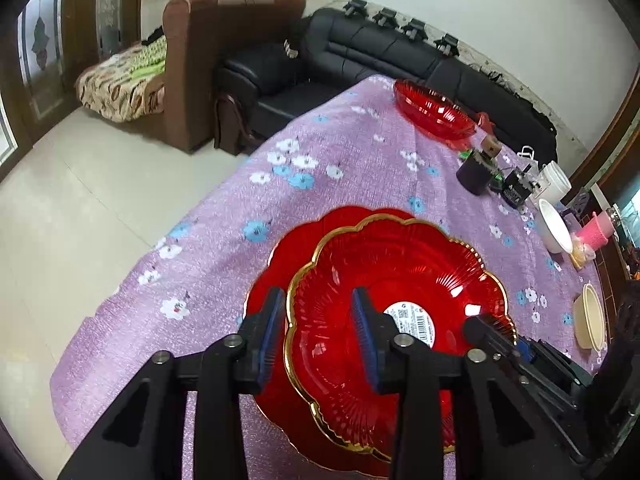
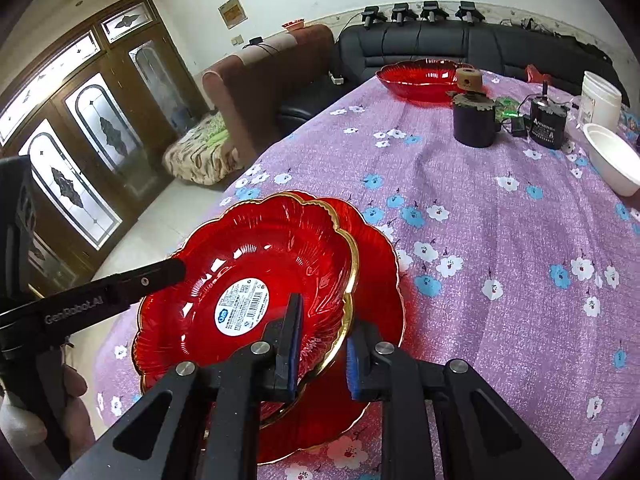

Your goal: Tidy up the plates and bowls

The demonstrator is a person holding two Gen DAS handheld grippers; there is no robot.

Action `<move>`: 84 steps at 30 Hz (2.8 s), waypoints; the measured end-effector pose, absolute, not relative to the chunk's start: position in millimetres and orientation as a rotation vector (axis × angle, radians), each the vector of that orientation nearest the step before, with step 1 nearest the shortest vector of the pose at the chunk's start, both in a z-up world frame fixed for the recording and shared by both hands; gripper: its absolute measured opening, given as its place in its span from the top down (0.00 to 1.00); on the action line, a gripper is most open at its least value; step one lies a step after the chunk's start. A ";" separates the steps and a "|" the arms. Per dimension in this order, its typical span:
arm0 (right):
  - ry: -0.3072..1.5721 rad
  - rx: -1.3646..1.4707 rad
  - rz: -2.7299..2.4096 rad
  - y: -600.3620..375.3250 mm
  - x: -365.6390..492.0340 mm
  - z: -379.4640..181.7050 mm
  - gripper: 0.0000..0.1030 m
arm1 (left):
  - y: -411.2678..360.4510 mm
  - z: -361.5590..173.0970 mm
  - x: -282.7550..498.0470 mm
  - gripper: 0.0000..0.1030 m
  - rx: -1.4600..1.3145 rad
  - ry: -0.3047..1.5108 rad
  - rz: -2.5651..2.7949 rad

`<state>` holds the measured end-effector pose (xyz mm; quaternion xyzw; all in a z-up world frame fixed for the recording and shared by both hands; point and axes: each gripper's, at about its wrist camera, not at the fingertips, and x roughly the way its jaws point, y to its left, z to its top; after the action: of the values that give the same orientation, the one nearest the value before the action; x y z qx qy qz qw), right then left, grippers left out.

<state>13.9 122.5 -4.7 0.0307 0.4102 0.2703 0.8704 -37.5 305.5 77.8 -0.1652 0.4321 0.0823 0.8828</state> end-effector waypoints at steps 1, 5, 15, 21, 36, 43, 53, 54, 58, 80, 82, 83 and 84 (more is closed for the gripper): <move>0.852 0.059 0.558 123.2 13.1 -4.7 0.77 | 305.6 79.5 -38.3 0.54 -0.341 0.891 0.174; 0.824 0.007 0.536 129.9 5.7 -3.4 0.61 | 307.7 89.3 -46.8 0.47 -0.339 0.854 0.183; 0.668 -0.055 0.489 125.1 -18.7 23.3 0.39 | 305.3 123.2 -92.0 0.31 -0.434 0.712 0.168; 0.592 0.005 0.436 85.7 -36.6 47.2 0.26 | 256.9 147.4 -112.5 0.17 -0.301 0.623 0.125; 0.710 0.214 0.132 -113.5 -12.9 25.2 0.25 | 133.2 122.3 -97.3 0.16 -0.137 0.754 -0.157; 0.768 0.180 -0.076 -219.0 19.2 47.0 0.25 | 102.4 121.4 -103.2 0.16 -0.049 0.750 -0.198; 1.056 0.347 -0.252 -322.1 96.3 15.9 0.26 | 71.9 110.7 -95.0 0.16 -0.019 0.812 -0.246; 1.069 0.342 -0.262 -322.5 99.9 11.4 0.26 | 71.5 110.7 -94.7 0.16 -0.016 0.813 -0.244; 1.115 0.368 -0.204 -315.8 106.7 -4.2 0.66 | 72.3 109.0 -88.6 0.16 -0.026 0.837 -0.248; 1.159 0.145 0.365 -163.5 0.4 -12.7 0.84 | 43.3 59.0 -43.5 0.17 -0.094 1.022 -0.293; 1.141 0.132 0.346 -161.9 -3.5 -12.8 0.83 | 34.0 52.3 -35.9 0.17 -0.090 1.041 -0.308; 1.132 0.130 0.343 -163.2 -4.3 -12.4 0.83 | 31.4 49.7 -32.1 0.17 -0.096 1.047 -0.312; 1.119 0.130 0.338 -166.1 -3.2 -10.8 0.82 | 29.3 46.5 -27.1 0.17 -0.107 1.055 -0.312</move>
<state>-3.2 -166.1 -10.8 0.0615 0.5277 0.1593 0.8321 -27.1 29.3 46.5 -0.0510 0.5010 -0.1479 0.8512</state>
